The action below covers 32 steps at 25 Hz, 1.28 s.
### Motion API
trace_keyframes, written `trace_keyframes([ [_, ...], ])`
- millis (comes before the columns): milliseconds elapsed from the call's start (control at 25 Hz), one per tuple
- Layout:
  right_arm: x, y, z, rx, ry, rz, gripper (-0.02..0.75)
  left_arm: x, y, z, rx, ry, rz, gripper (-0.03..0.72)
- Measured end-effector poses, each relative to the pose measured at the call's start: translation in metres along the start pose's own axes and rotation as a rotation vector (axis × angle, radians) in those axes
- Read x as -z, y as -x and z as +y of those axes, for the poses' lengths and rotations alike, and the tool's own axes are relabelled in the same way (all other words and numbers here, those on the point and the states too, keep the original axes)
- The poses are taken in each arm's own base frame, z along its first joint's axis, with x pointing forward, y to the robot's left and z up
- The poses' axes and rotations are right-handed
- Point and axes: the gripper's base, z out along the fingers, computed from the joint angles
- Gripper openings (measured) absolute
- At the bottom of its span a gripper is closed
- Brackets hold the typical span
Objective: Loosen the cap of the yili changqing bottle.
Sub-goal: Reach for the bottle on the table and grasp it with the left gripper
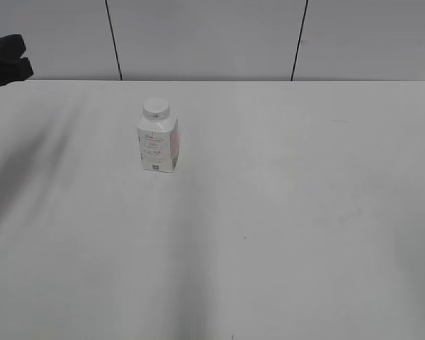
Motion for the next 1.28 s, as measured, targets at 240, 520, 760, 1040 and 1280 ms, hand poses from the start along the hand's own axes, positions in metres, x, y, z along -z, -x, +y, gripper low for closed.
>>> trace_keyframes([
  [240,0.000,0.000,0.000,0.000,0.000,0.000,0.553,-0.008,-0.021,-0.011,-0.069,-0.159,0.024,0.258],
  [520,0.000,0.000,0.000,0.000,0.000,0.000,0.553,-0.014,-0.038,-0.011,-0.037,-0.167,0.078,0.258],
  [760,0.000,0.000,0.000,0.000,0.000,0.000,0.553,-0.017,-0.054,-0.018,-0.061,-0.275,0.091,0.258],
  [1040,0.000,0.000,0.000,0.000,0.000,0.000,0.553,-0.023,-0.080,-0.022,-0.079,-0.491,0.075,0.450],
  [1280,0.000,0.000,0.000,0.000,0.000,0.000,0.553,-0.040,-0.099,-0.019,-0.071,-0.638,0.107,0.614],
])
